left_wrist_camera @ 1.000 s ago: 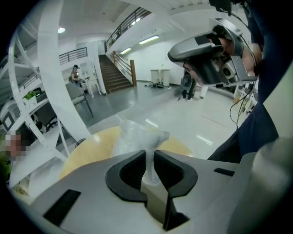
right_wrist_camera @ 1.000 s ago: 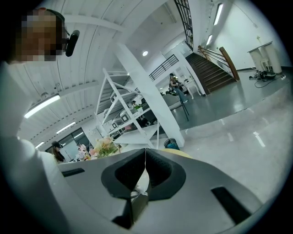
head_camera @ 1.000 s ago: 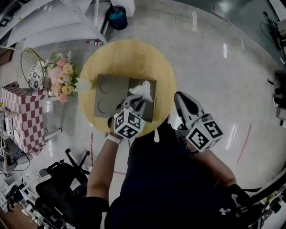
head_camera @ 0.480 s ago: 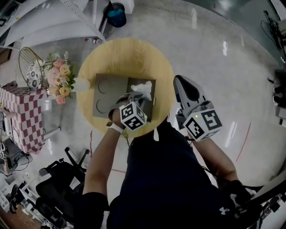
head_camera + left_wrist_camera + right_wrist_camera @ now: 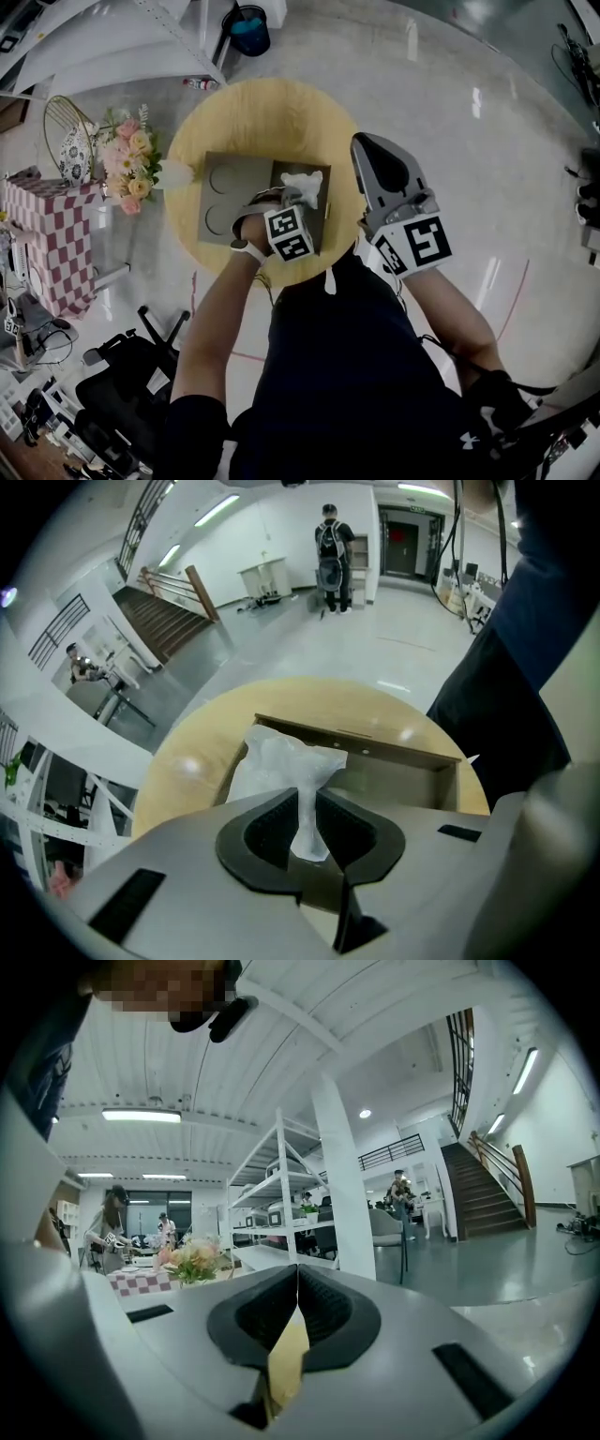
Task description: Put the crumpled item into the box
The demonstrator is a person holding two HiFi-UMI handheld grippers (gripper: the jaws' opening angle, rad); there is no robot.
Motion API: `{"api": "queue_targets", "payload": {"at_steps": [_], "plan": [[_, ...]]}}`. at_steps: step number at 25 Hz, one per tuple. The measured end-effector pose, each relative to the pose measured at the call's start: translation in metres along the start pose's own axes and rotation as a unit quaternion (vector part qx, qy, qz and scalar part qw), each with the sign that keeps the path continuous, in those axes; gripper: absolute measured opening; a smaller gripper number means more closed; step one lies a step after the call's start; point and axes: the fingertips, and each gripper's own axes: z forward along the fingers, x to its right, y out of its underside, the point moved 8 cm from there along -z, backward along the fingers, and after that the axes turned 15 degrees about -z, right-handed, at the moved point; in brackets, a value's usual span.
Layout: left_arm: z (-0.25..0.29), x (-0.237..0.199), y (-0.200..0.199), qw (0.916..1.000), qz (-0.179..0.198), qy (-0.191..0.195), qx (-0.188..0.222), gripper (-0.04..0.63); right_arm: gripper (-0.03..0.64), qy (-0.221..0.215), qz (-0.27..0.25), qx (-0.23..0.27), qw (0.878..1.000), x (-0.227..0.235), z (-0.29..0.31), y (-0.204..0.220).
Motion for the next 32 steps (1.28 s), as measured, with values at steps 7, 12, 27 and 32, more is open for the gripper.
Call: {"api": "queue_targets", "payload": {"at_steps": [7,12,27,32], "plan": [[0.013,0.002,-0.006,0.9989,0.045,-0.007,-0.014,0.069,0.014,-0.001,0.009,-0.004,1.0,-0.003,0.002,0.004],[0.024,0.0,-0.004,0.9984,0.049,-0.01,-0.028,0.069,0.014,0.004,0.017,-0.007,1.0,-0.003,-0.001,0.007],[0.03,-0.004,-0.004,0.9986,0.04,-0.018,-0.03,0.095,0.012,0.012,0.028,-0.015,0.999,0.002,-0.008,0.009],[0.031,-0.003,-0.003,0.9986,0.04,-0.017,-0.031,0.141,0.013,0.012,0.031,-0.014,0.999,0.001,-0.009,0.011]]}}
